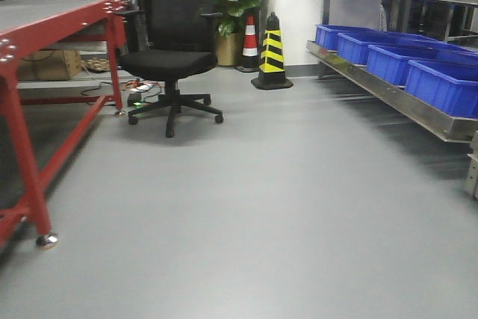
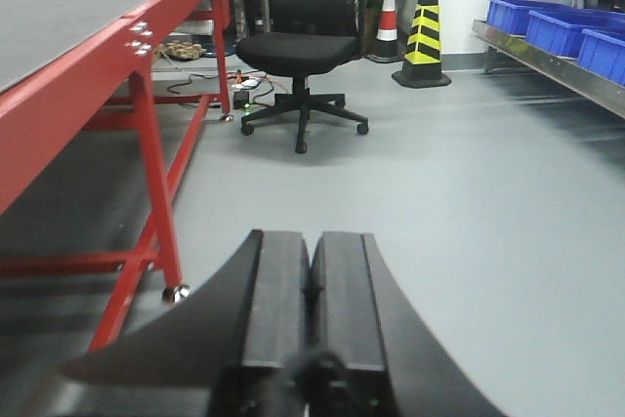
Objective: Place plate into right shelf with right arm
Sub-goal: 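Drive and turn the base toward the steel shelf with blue bins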
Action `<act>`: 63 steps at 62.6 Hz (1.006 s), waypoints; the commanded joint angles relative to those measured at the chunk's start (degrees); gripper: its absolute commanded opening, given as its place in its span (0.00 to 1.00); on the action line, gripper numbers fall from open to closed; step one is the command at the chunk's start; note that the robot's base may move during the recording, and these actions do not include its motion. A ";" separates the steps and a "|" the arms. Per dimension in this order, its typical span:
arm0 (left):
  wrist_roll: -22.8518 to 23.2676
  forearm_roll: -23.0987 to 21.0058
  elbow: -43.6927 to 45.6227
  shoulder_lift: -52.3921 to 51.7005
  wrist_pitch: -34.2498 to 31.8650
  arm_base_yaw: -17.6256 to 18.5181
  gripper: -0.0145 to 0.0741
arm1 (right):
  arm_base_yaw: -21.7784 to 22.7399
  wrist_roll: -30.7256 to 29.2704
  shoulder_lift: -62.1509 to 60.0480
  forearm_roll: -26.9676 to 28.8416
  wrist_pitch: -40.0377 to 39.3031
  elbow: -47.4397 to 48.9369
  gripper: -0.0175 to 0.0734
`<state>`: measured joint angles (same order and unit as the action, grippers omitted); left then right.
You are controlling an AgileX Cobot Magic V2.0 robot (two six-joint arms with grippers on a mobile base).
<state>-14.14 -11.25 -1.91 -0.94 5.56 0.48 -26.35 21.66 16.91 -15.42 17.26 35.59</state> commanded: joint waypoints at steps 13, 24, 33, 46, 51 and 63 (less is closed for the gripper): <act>0.14 -0.22 -0.37 -0.64 -4.65 0.36 0.11 | 0.04 -0.23 0.59 -0.97 -5.76 1.53 0.26; 0.14 -0.22 -0.37 -0.64 -4.65 0.36 0.11 | 0.04 -0.23 0.59 -0.97 -5.76 1.53 0.26; 0.14 -0.22 -0.37 -0.64 -4.65 0.36 0.11 | 0.04 -0.23 0.59 -0.97 -5.76 1.53 0.26; 0.14 -0.22 -0.37 -0.64 -4.65 0.36 0.11 | 0.04 -0.23 0.59 -0.97 -5.76 1.53 0.26; 0.14 -0.22 -0.37 -0.64 -4.65 0.36 0.11 | 0.04 -0.23 0.59 -0.97 -5.76 1.53 0.26; 0.14 -0.22 -0.37 -0.64 -4.65 0.36 0.11 | 0.04 -0.23 0.59 -0.97 -5.76 1.53 0.26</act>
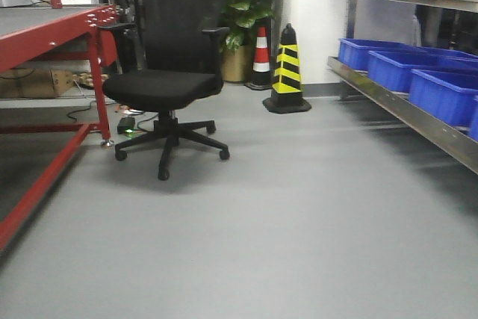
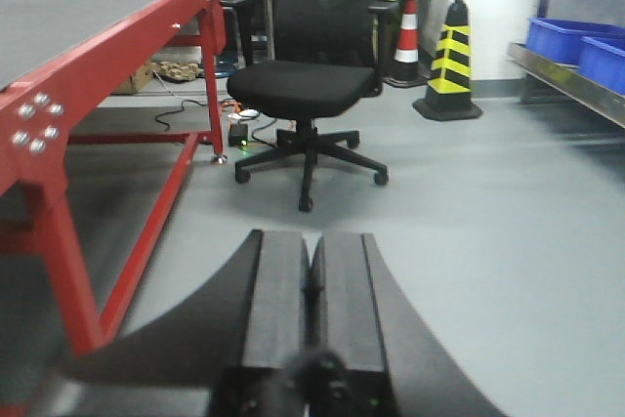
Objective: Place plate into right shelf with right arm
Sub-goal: 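Drive and turn the base toward the steel shelf with blue bins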
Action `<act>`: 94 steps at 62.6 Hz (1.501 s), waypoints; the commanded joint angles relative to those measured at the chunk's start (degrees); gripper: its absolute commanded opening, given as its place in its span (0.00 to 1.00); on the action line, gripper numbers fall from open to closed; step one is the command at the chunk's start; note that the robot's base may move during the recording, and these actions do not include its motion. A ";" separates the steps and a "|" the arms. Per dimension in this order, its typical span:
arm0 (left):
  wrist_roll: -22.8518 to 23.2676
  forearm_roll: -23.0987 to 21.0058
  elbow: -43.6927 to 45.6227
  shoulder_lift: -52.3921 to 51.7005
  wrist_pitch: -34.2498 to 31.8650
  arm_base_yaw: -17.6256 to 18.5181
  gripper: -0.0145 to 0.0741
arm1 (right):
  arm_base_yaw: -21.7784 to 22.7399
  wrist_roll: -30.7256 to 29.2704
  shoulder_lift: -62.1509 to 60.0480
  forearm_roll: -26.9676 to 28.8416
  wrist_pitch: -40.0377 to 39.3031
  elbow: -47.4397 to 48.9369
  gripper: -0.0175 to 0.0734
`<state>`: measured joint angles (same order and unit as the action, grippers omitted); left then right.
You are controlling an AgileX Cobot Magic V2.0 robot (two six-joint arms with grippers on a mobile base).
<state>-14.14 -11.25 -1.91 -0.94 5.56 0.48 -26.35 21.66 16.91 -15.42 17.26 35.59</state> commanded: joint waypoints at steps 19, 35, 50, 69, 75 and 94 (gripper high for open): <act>0.14 -0.22 -0.37 -0.64 -4.65 0.36 0.11 | 0.04 -0.23 0.59 -0.97 -5.76 1.53 0.26; 0.14 -0.22 -0.48 -0.64 -4.27 0.36 0.11 | 0.03 -0.23 0.59 -0.97 -5.68 1.53 0.26; 0.14 -0.22 -0.48 -0.64 -4.27 0.36 0.11 | 0.03 -0.23 0.59 -0.97 -5.68 1.53 0.26; 0.14 -0.22 -0.48 -0.64 -4.27 0.36 0.11 | 0.03 -0.23 0.59 -0.97 -5.68 1.53 0.26; 0.14 -0.22 -0.48 -0.64 -4.27 0.36 0.11 | 0.03 -0.23 0.59 -0.97 -5.68 1.53 0.26; 0.14 -0.22 -0.48 -0.64 -4.16 0.36 0.11 | 0.03 -0.23 0.59 -0.97 -5.68 1.53 0.26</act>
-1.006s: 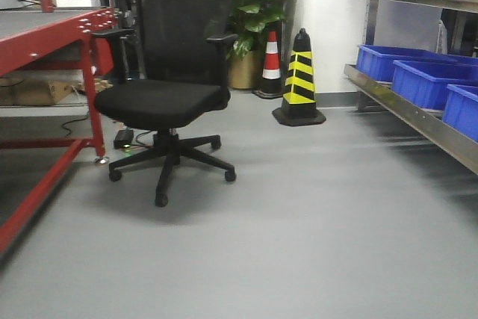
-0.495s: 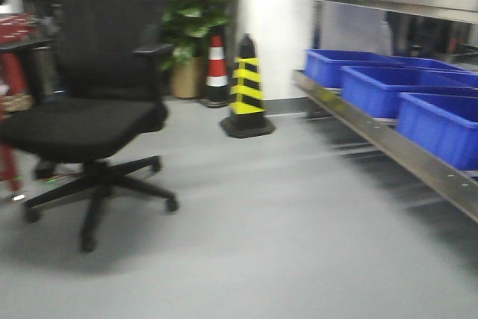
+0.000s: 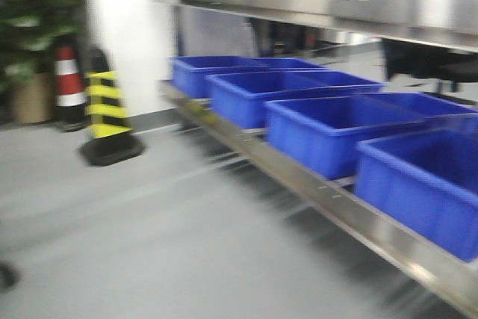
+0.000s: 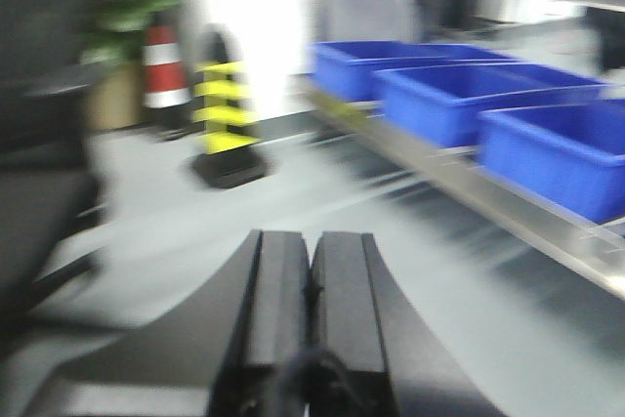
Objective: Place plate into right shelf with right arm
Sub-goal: 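Drive and turn the base toward the steel shelf with blue bins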
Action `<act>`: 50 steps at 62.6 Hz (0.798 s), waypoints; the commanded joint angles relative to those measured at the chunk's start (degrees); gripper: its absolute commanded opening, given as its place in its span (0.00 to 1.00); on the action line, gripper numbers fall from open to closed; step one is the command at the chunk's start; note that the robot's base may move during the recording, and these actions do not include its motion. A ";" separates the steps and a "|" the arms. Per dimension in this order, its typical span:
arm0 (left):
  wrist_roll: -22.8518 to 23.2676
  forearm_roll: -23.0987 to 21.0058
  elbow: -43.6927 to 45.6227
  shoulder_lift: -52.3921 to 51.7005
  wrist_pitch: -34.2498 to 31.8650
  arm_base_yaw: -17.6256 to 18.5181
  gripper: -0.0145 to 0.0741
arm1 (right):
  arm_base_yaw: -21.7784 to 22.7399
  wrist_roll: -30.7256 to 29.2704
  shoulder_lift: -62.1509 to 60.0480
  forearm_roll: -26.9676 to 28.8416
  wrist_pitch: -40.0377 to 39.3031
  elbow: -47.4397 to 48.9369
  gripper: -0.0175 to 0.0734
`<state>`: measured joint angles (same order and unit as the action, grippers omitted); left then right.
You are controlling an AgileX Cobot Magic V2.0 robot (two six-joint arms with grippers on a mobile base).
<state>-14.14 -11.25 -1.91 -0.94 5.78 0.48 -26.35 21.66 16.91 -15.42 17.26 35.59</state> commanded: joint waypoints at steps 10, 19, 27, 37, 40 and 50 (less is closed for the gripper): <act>0.14 -0.22 -0.48 -0.64 -4.38 0.36 0.11 | 0.03 -0.23 0.59 -0.97 -5.68 1.53 0.26; 0.14 -0.22 -0.48 -0.64 -4.38 0.36 0.11 | 0.03 -0.23 0.59 -0.97 -5.68 1.53 0.26; 0.14 -0.22 -0.48 -0.64 -4.38 0.25 0.11 | 0.03 -0.23 0.59 -0.97 -5.68 1.53 0.26; 0.14 -0.22 -0.48 -0.64 -4.38 0.25 0.11 | 0.03 -0.23 0.59 -0.97 -5.68 1.53 0.26; 0.14 -0.22 -0.48 -0.64 -4.38 0.25 0.11 | 0.03 -0.23 0.59 -0.97 -5.68 1.53 0.26; 0.14 -0.22 -0.48 -0.64 -4.38 0.25 0.11 | 0.03 -0.23 0.59 -0.97 -5.68 1.53 0.26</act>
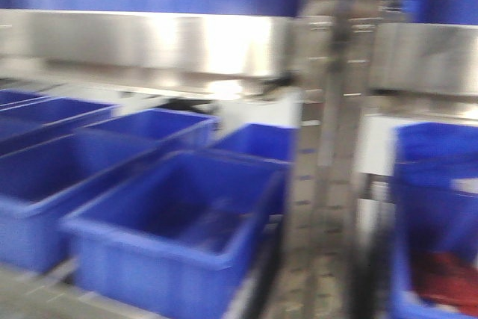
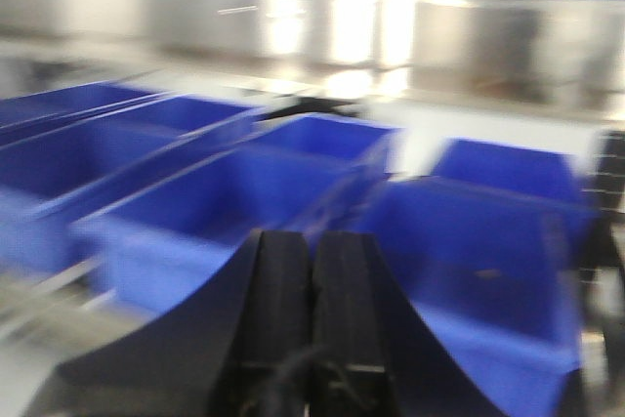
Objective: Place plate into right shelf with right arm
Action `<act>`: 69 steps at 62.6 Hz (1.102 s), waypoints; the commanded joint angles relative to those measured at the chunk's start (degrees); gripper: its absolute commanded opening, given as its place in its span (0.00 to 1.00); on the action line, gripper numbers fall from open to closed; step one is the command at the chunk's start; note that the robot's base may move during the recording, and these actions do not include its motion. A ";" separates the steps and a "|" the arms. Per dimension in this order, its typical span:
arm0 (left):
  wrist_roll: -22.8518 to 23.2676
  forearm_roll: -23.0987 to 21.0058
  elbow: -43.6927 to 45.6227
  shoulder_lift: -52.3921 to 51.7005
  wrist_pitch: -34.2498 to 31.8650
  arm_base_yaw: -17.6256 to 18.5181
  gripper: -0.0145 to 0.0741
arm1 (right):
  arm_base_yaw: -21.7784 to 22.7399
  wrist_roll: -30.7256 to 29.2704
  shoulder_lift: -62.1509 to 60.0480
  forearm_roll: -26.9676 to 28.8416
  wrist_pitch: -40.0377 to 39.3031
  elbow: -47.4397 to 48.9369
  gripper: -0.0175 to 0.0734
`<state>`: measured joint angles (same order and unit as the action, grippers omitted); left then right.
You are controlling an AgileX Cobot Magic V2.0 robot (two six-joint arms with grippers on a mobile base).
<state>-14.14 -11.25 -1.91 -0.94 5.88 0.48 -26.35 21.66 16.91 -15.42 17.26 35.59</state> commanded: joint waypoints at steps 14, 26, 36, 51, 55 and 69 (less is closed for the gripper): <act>0.14 -0.22 -0.48 -0.64 -4.48 0.25 0.11 | 0.03 -0.23 0.59 -0.97 -5.68 1.53 0.26; 0.14 -0.22 -0.48 -0.64 -4.48 0.25 0.11 | 0.03 -0.23 0.59 -0.97 -5.68 1.53 0.26; 0.14 -0.22 -0.48 -0.64 -4.48 0.25 0.11 | 0.03 -0.23 0.59 -0.97 -5.68 1.53 0.26; 0.14 -0.22 -0.48 -0.64 -4.48 0.25 0.11 | 0.03 -0.23 0.59 -0.97 -5.68 1.53 0.26; 0.14 -0.22 -0.48 -0.64 -4.48 0.25 0.11 | 0.03 -0.23 0.59 -0.97 -5.68 1.53 0.26; 0.14 -0.22 -0.48 -0.64 -4.48 0.25 0.11 | 0.03 -0.23 0.59 -0.97 -5.68 1.53 0.26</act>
<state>-14.14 -11.25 -1.91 -0.94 5.88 0.48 -26.35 21.66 16.91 -15.42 17.26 35.59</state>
